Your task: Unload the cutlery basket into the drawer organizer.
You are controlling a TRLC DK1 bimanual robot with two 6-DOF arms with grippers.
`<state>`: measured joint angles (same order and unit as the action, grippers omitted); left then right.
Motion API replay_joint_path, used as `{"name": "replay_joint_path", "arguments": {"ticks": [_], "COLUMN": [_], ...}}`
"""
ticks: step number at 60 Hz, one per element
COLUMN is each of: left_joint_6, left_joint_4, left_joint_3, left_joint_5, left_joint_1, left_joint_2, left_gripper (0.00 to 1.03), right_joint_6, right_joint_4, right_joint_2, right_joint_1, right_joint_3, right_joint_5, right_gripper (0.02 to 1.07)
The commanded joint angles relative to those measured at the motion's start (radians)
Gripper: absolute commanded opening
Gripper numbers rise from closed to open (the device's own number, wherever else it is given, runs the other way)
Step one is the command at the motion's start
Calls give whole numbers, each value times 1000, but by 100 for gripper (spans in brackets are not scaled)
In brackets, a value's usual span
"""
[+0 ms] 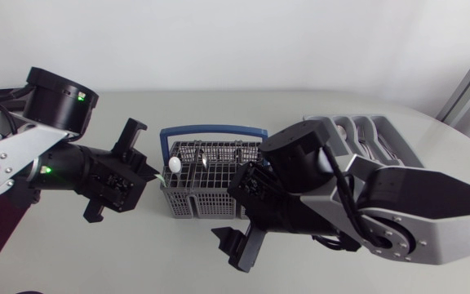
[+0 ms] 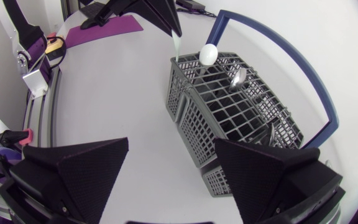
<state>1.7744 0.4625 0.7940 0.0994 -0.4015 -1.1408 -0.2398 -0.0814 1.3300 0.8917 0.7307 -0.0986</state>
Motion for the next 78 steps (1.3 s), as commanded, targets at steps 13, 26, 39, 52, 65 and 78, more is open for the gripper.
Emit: {"name": "replay_joint_path", "arguments": {"ticks": [13, 26, 39, 52, 65, 78], "left_joint_6": [28, 46, 74, 85, -1, -523], "left_joint_4": [70, 122, 194, 271, 329, 334], "left_joint_3": [83, 137, 198, 284, 355, 424], "left_joint_5": [-1, -6, -15, -17, -15, -15], "left_joint_1": [-3, 6, 21, 29, -2, -186], "left_joint_2": [70, 101, 135, 154, 158, 113], "left_gripper": [15, 15, 15, 15, 15, 15], "right_joint_6": [-6, -6, -6, -7, -7, -15], "right_joint_4": [3, 3, 3, 3, 3, -3], "right_joint_2": [-11, -12, -15, -20, -78, -233], "right_joint_1": [30, 30, 30, 30, 26, 10], "right_joint_3": [-31, -34, -37, -39, -50, -76], "right_joint_5": [23, 28, 33, 33, 36, 66], "right_gripper": [102, 102, 102, 102, 102, 102]}}
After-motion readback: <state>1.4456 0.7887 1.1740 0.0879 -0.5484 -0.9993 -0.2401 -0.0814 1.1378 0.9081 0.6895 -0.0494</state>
